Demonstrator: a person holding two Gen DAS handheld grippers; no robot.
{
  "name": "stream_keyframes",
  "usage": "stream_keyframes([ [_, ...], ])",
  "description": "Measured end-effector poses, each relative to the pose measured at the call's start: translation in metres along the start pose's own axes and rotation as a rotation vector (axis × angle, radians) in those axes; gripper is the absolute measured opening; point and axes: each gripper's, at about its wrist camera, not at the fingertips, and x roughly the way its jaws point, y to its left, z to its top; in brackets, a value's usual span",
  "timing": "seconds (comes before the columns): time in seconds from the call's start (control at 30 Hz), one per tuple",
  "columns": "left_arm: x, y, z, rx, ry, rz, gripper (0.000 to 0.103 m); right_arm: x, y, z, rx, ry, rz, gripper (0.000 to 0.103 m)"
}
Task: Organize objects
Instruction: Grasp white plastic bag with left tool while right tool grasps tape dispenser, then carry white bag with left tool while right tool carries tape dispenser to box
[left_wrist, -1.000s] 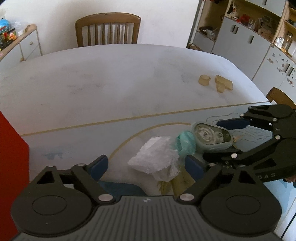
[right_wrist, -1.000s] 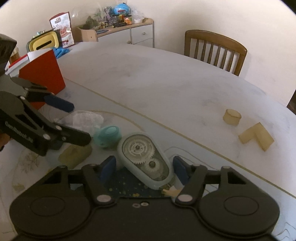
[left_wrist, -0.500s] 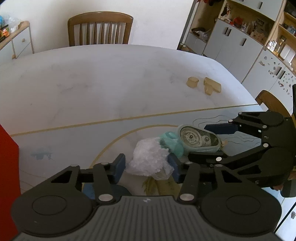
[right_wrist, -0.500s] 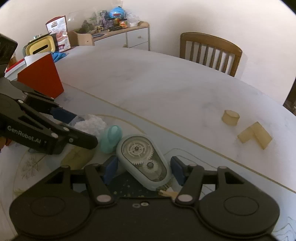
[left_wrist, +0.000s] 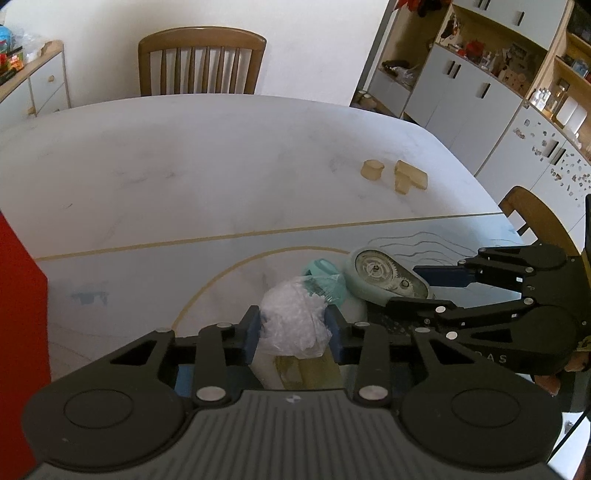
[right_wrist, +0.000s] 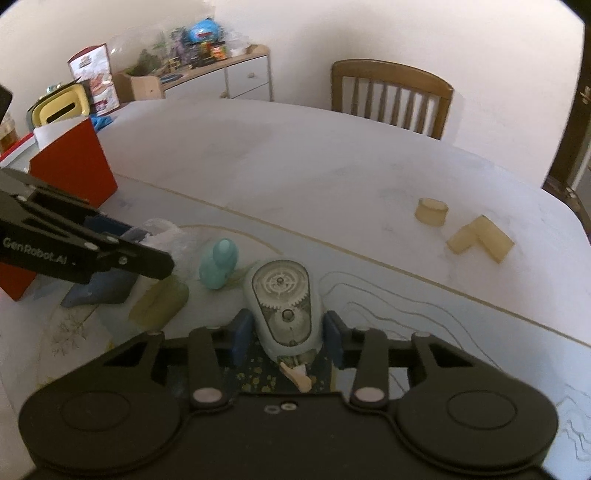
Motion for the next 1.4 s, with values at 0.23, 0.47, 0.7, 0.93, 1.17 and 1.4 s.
stream_keyframes([
  [0.23, -0.021, -0.007, -0.005, 0.001, -0.009, -0.005, 0.036, -0.025, 0.008, -0.004, 0.063, -0.023, -0.021, 0.040],
  [0.47, -0.050, -0.011, -0.008, -0.010, -0.036, 0.007, 0.036, -0.063, 0.033, 0.008, 0.056, -0.072, -0.028, 0.040],
  [0.7, -0.089, -0.011, -0.007, -0.003, -0.088, 0.002, 0.036, -0.095, 0.062, 0.025, 0.042, -0.115, -0.026, 0.040],
  [0.93, -0.130, 0.004, -0.010, -0.012, -0.132, 0.006, 0.036, -0.118, 0.100, 0.037, 0.012, -0.147, -0.029, 0.040],
  [1.17, -0.168, 0.037, -0.019, -0.034, -0.166, 0.017, 0.036, -0.132, 0.144, 0.052, -0.021, -0.177, -0.037, 0.040],
  [1.4, -0.206, 0.084, -0.028, -0.074, -0.210, 0.053, 0.036, -0.134, 0.191, 0.068, -0.058, -0.202, -0.029, 0.040],
])
